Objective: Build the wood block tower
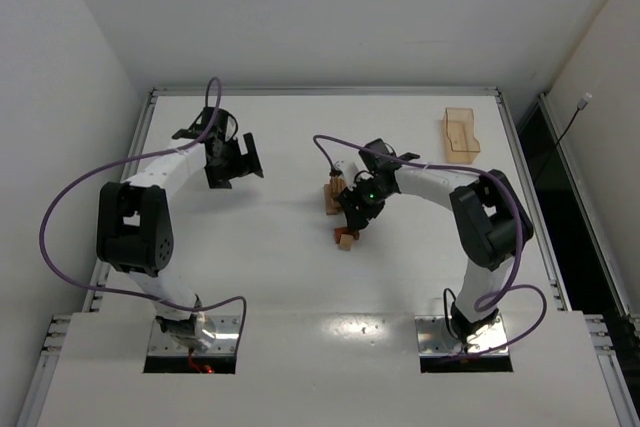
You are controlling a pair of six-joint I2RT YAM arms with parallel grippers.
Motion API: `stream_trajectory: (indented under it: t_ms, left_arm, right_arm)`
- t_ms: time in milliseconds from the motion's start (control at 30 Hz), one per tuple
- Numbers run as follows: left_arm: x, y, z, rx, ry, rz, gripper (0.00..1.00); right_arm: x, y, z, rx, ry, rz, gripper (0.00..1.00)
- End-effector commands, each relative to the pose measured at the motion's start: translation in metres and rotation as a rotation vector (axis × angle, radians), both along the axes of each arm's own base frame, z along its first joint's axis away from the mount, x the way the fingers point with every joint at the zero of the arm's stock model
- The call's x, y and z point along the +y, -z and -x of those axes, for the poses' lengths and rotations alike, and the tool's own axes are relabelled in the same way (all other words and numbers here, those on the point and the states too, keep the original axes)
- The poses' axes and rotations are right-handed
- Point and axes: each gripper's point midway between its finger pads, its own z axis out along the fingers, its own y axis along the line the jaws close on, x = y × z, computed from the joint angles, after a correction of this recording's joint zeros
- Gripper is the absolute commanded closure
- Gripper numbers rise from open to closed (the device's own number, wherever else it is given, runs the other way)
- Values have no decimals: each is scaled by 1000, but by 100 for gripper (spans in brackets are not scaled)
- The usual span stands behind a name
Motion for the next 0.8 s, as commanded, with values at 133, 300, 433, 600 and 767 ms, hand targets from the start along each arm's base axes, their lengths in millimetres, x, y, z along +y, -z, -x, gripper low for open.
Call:
stream_trajectory:
  t_ms: [133,300,433,600,767]
  left_arm:
    - [5,-10,-15,-35,-21,34,10]
    - [5,-6,-15,-26,-22,33,10]
    - [5,-6,-15,-24,-30,38,10]
    - [5,-6,-15,-24,-30,38,10]
    - [8,-6,-15,-24,-39,38,10]
  right_arm:
    - [10,-3,-14,-66,-42,-3,50]
    - [13,-3,-13,-76,-68,-2,50]
    - [14,-2,-11,-80,-76,5,50]
    - [14,3,-3,-64,-87,13,54]
    - [13,7,-2,-75,-88,38,63]
